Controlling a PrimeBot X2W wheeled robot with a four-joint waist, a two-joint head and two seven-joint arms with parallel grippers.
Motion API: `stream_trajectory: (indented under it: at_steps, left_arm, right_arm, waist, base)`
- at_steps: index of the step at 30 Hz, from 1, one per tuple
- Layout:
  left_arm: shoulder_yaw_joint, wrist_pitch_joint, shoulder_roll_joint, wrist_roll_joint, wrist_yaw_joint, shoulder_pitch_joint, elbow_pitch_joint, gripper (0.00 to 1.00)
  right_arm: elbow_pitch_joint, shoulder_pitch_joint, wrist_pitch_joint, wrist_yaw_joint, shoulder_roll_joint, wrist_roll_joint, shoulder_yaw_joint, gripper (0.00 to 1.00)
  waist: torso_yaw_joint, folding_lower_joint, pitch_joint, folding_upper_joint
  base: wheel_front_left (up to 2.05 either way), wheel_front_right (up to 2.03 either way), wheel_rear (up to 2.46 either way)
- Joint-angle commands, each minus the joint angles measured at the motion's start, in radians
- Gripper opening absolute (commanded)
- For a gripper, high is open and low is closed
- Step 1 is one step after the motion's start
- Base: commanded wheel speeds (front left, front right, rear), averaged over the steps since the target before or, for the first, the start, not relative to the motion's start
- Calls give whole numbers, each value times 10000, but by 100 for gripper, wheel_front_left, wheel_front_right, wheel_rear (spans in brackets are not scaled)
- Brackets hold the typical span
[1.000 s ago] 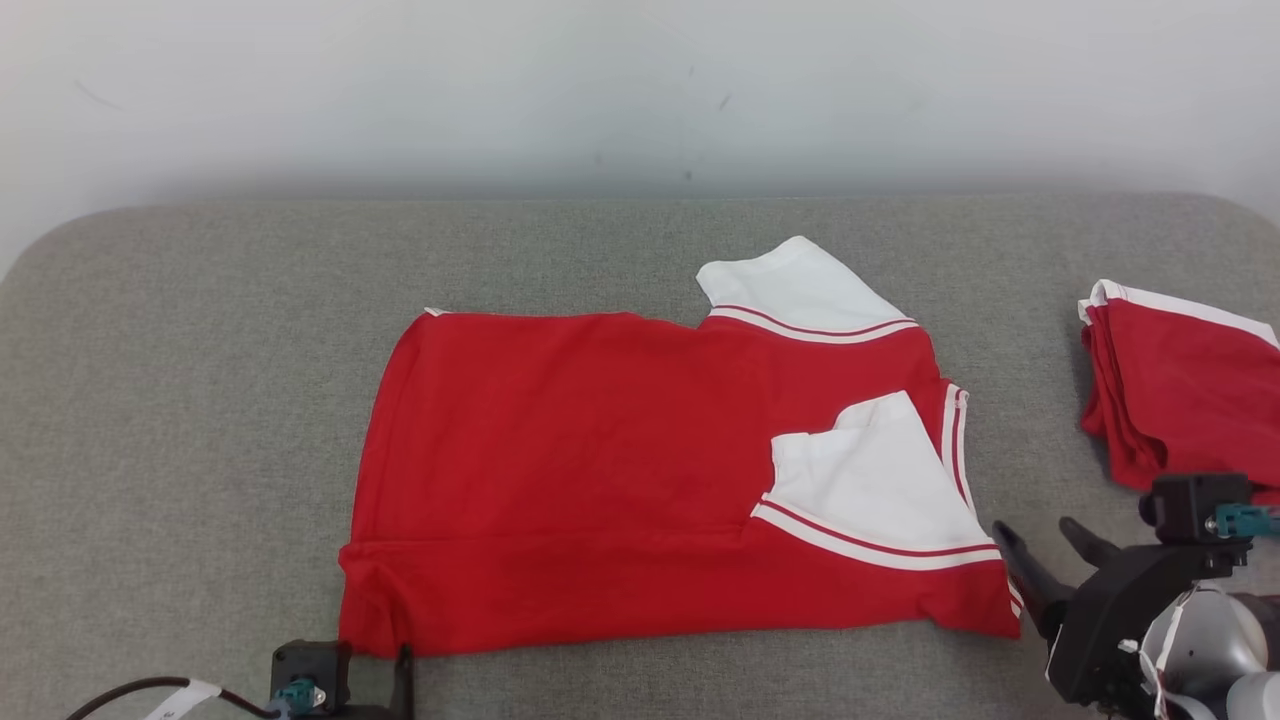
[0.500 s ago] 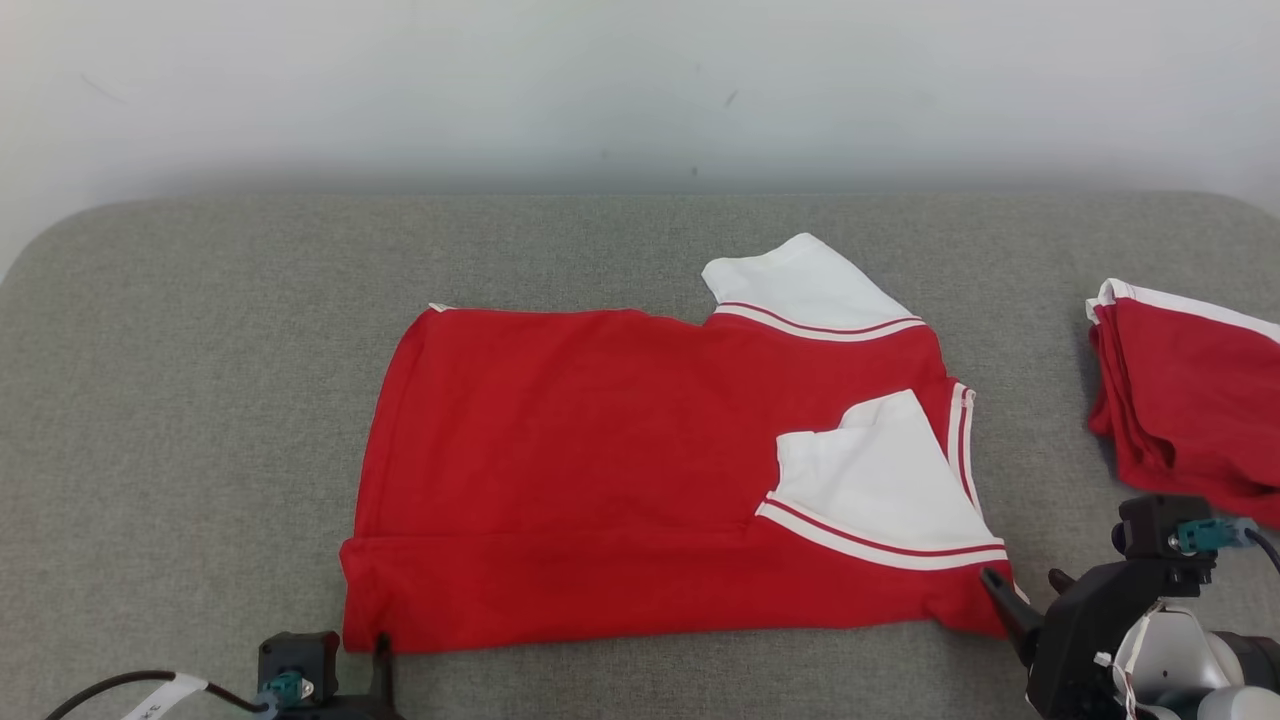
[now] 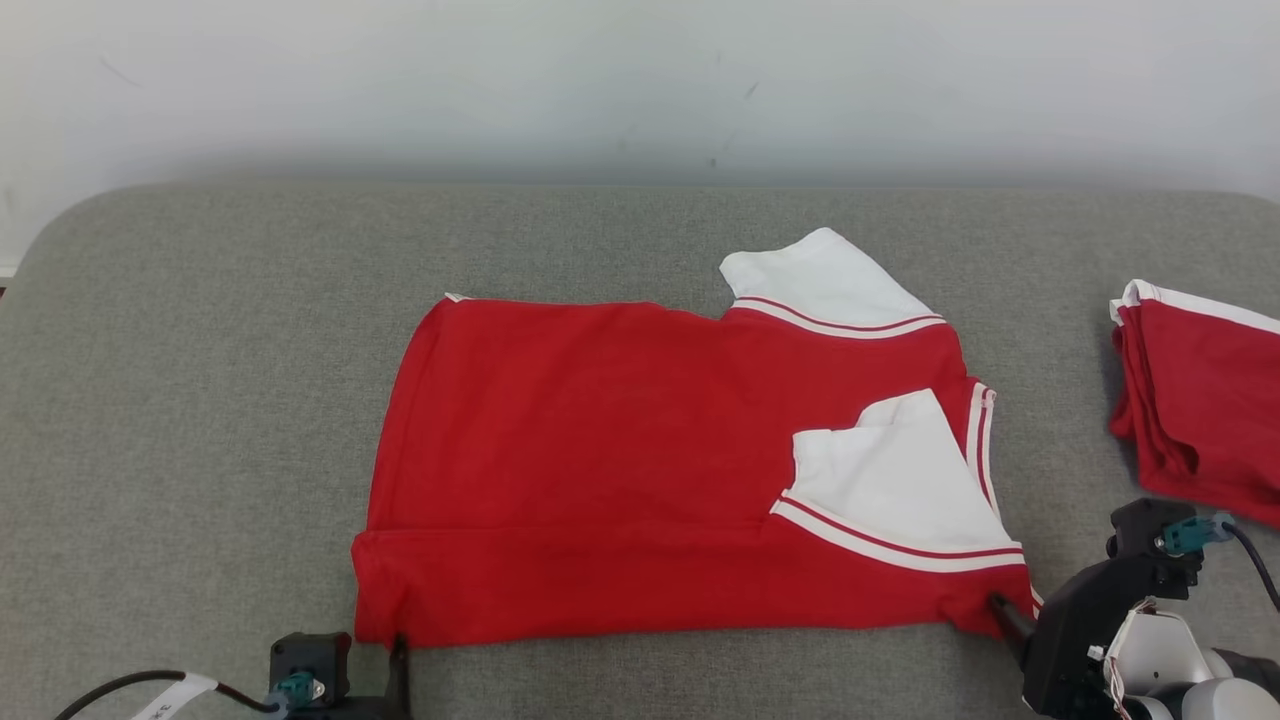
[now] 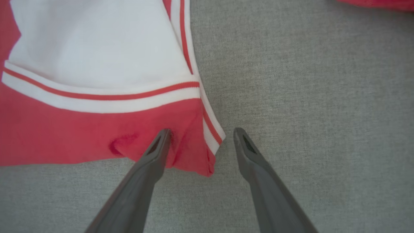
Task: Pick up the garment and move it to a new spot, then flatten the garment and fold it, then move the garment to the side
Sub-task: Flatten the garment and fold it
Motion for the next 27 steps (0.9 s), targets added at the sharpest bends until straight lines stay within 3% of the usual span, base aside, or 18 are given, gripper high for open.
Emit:
stream_trajectory:
  at_steps: [1,3,4,5,6,7,8,9,13,14,15,16,17,18,27]
  left_arm:
    - [-9,7,1,-59,8,-65,-42,81]
    - [-17,33,6,-73,12,-71,-48,81]
    - [-24,24,10,-83,15,-76,-52,80]
    - [-24,24,10,-83,15,-76,-52,80]
    - [-34,41,17,-83,23,-85,-52,80]
    - [-52,78,30,-72,53,-100,-60,80]
    - [-52,78,30,-72,53,-100,-60,80]
    - [-56,90,38,-70,73,-105,-66,79]
    - [-66,101,66,-74,121,-71,-123,76]
    - [-65,98,77,-73,144,-57,-149,67]
    - [-69,98,90,-74,160,-36,-176,50]
    - [-69,99,110,-74,165,-16,-203,45]
    - [-78,93,136,-68,163,6,-239,27]
    - [-85,91,162,-70,147,32,-274,0]
    - [-165,186,705,-157,-283,267,-565,0]
  right_arm:
    - [140,-46,21,-18,74,-85,-73,100]
    - [254,-102,71,-18,130,-111,-115,100]
    - [305,-122,66,-18,144,-153,-152,73]
    - [305,-122,66,-18,144,-153,-152,73]
    - [383,-128,96,-18,157,-192,-186,38]
    - [480,-126,142,-18,180,-274,-228,11]
    - [480,-126,142,-18,180,-274,-228,11]
    - [511,-119,146,-18,188,-302,-238,0]
    - [587,-65,124,-18,200,-372,-254,0]
    - [590,-66,84,-19,205,-392,-283,0]
    - [592,-63,51,-19,203,-391,-301,0]
    - [587,-66,28,-19,204,-401,-325,0]
    - [577,-76,-4,-19,203,-400,-354,0]
    - [583,-89,-35,-19,205,-403,-367,0]
    - [586,-116,-130,-20,216,-410,-452,0]
  waist:
    - [16,0,14,0]
    - [23,0,16,0]
    - [28,0,18,0]
    - [28,0,18,0]
    - [31,0,19,0]
    - [33,0,20,0]
    - [33,0,20,0]
    - [30,0,21,0]
    - [8,0,18,0]
    - [1,0,13,0]
    - [-5,0,8,0]
    - [-11,0,4,0]
    - [-17,0,0,0]
    - [-21,0,-5,0]
    - [-50,0,-138,0]
  base:
    - [0,0,0]
    - [0,0,0]
    - [0,0,0]
    - [0,0,0]
    - [0,0,0]
    - [0,0,0]
    - [0,0,0]
    - [0,0,0]
    - [0,0,0]
    - [0,0,0]
    - [0,0,0]
    - [0,0,0]
    - [0,0,0]
    - [0,0,0]
    - [0,0,0]
